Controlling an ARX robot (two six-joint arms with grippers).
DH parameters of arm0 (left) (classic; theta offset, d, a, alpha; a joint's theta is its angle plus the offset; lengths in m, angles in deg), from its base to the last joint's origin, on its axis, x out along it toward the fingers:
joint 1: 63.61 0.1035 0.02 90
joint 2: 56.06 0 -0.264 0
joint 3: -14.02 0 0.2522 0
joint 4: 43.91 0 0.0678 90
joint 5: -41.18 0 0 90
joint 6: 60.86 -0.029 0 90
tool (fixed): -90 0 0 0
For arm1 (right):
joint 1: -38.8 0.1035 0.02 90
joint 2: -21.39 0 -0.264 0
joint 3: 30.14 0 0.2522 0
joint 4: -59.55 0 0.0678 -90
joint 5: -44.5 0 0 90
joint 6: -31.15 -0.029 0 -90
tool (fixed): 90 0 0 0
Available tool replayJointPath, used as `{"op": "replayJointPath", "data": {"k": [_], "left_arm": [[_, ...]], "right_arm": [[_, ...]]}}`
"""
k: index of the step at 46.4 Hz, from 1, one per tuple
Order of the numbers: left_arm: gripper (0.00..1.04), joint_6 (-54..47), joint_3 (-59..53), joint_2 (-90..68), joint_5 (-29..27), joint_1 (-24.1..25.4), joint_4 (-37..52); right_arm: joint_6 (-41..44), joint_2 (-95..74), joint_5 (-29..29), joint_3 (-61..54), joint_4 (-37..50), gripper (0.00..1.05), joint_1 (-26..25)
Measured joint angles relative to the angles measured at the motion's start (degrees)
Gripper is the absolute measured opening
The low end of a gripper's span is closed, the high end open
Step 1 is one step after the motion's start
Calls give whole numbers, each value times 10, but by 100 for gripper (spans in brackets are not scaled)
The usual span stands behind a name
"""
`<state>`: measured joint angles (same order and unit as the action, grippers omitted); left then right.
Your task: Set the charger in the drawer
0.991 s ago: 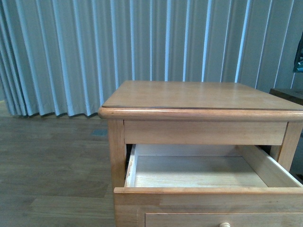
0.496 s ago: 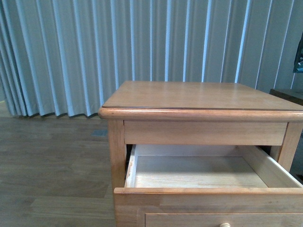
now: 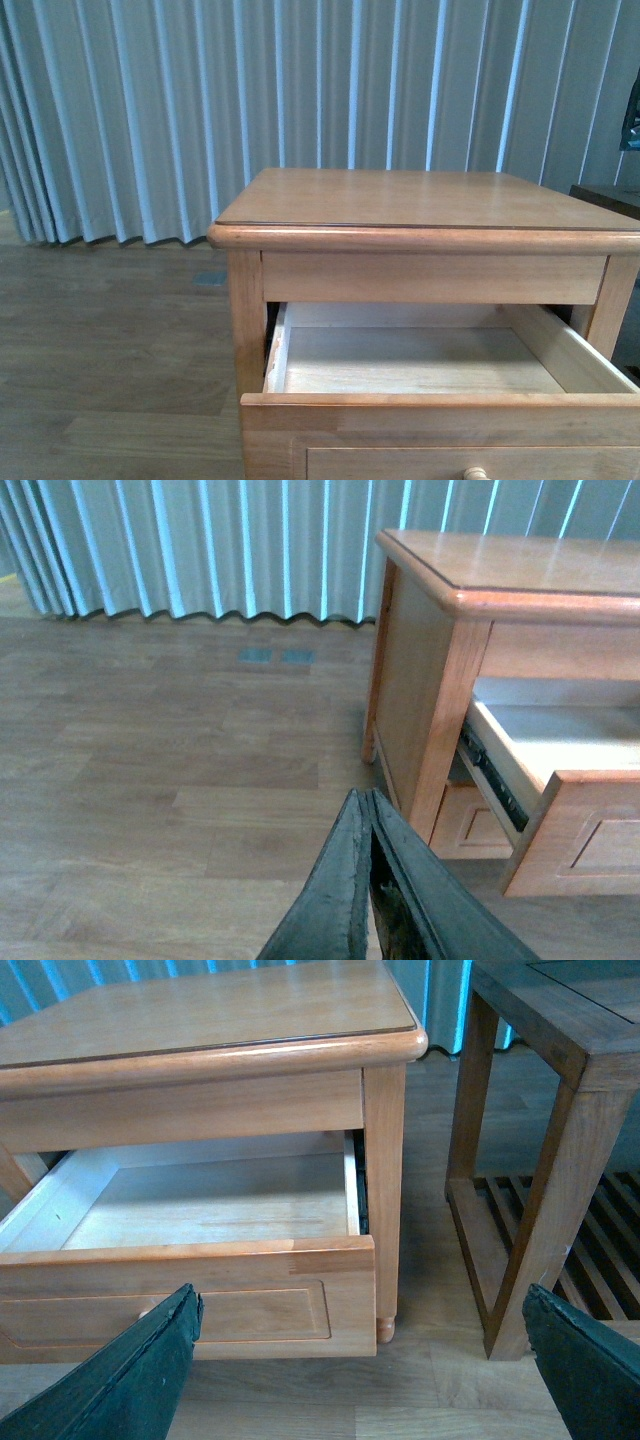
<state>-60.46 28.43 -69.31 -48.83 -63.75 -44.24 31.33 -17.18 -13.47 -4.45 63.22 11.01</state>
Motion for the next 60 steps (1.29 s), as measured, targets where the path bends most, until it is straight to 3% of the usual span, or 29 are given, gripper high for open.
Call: {"op": "replayJointPath", "data": {"k": [10, 15, 30, 38, 42, 45, 52, 60], "left_arm": [[4, 0, 0, 35, 0, 0, -34], [4, 0, 0, 112, 0, 0, -127], [5, 0, 0, 130, 0, 0, -134], [36, 0, 0, 130, 0, 0, -134], [56, 0, 0, 130, 0, 0, -134], [72, 0, 0, 130, 0, 0, -134], [97, 0, 0, 130, 0, 0, -134], [99, -1, 0, 130, 0, 0, -134]], "right_arm": [[0, 0, 0, 0, 0, 96, 0], [0, 0, 0, 0, 0, 96, 0], [0, 1, 0, 0, 0, 96, 0], [1, 0, 2, -1, 4, 96, 0], [33, -15, 19, -37, 133, 96, 7], [61, -9, 16, -37, 111, 96, 31], [123, -16, -24, -33, 29, 96, 101], [178, -77, -92, -22, 21, 96, 193]]}}
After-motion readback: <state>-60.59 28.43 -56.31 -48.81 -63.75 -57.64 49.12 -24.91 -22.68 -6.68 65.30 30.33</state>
